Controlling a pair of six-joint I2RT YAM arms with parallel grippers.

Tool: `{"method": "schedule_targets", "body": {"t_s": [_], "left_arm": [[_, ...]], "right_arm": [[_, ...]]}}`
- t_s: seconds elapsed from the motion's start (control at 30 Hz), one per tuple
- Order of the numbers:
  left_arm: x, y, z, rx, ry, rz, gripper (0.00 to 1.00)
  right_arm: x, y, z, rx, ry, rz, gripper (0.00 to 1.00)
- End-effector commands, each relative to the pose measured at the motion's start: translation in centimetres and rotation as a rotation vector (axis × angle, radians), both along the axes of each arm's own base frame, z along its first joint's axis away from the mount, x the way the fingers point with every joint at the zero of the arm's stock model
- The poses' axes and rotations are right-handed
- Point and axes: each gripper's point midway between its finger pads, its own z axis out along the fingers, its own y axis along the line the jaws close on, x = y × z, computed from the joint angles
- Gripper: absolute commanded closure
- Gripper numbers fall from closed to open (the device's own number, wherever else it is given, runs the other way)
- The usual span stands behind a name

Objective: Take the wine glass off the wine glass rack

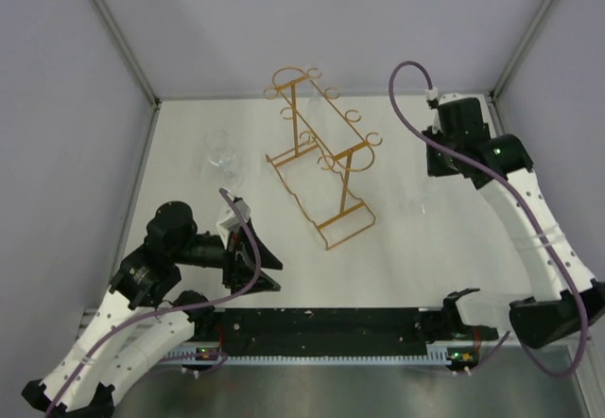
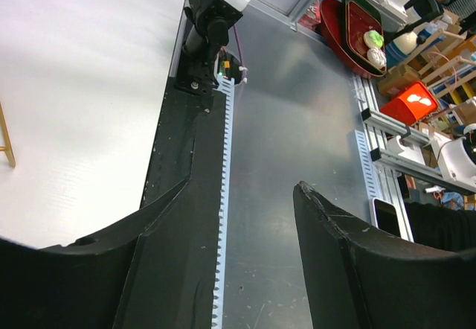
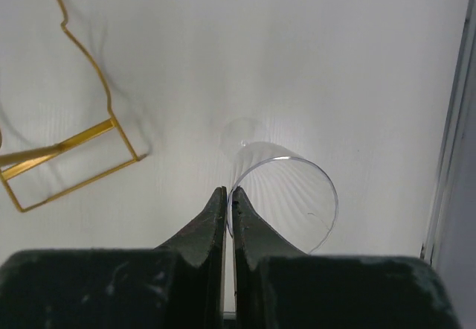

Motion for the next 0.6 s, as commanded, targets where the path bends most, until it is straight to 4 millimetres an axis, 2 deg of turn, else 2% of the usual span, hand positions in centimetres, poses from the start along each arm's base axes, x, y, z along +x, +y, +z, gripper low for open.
{"method": "schedule_targets", "body": {"t_s": [0.0,0.03,0.27,0.4,0.57], "left_arm": [[0.3,-0.2,1.1,-0.021,-0.045,-0.003,0.39],[0.4,-0.3,1.2,-0.021,-0.047,-0.002,0.39],[0.2,-0.3,1.1,-0.019,-0.043,-0.008,0.35],[0.4,-0.4,0.8,-0.015,-0.037,-0.005,0.35],[0.7,-0.7,0.3,-0.001,-0.030,-0.001,0.35]], "right_arm": [[5.1,-1.3,1.8,-0.013,-0.081,-0.063,1.00],[6.2,-1.1,1.2,-0.005,-0.060,-0.067,1.00],[11.2,-1.5,1.0,-0.025,-0.037,-0.099,1.00],[13.2,-2.6,0.7,-0.045,-0.031,-0.140,1.00],[15.0,-2.2,0.1,-0.043,-0.016,-0.149,1.00]]}}
